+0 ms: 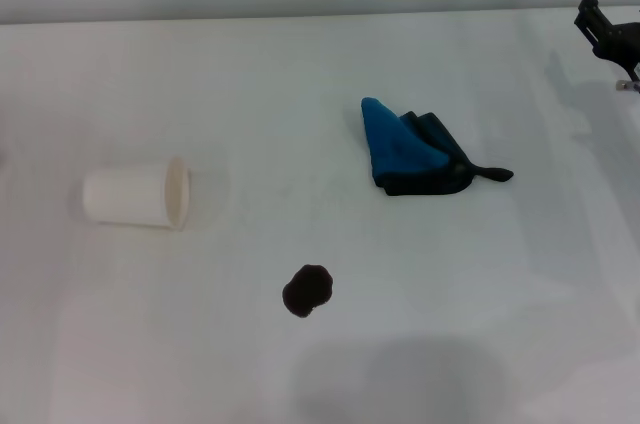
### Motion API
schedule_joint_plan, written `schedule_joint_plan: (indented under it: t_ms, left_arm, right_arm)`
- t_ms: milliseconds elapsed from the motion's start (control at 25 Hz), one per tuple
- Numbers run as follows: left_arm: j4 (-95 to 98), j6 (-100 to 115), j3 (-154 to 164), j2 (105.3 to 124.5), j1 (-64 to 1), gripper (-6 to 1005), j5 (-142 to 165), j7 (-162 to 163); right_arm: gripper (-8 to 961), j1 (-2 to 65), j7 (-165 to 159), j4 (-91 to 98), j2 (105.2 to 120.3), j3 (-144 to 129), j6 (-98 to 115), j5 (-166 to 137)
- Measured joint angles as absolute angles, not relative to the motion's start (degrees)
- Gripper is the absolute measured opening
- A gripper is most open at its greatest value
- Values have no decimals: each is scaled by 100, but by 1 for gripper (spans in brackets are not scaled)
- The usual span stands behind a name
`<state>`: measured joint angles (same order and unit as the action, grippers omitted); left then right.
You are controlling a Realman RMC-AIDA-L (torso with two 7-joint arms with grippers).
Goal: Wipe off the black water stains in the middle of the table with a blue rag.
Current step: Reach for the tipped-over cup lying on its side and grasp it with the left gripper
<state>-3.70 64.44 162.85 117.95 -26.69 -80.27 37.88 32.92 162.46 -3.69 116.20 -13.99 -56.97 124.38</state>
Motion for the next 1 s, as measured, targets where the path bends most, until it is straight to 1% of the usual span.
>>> schedule_joint_plan:
  t_ms: [240,440,520,800,1000]
  left_arm:
    - [-1338,6532,16287,11554,-3265,876,-5975,6382]
    - [-2140,7221,16285,11339,-3414,877,-4913,8114]
    - [-2457,7588,16284,11306,-3401,877,-4818,8494]
    - [-3514,8462,16291,11253,-3405,824,-4617,9596]
    - [-3824,8677,16295,11189,-3766,780,-3959,9823]
  right_arm:
    - [875,3467,16247,-369,11619,-1397,-5652,12436]
    - [875,3568,16248,-360,11614,-1397,-5540,12436]
    - [875,3568,16248,-338,11607,-1397,-5526,12436]
    - [875,3510,16250,-321,11593,-1397,-5489,12436]
    - [875,3399,16251,-336,11593,-1397,-5524,12430]
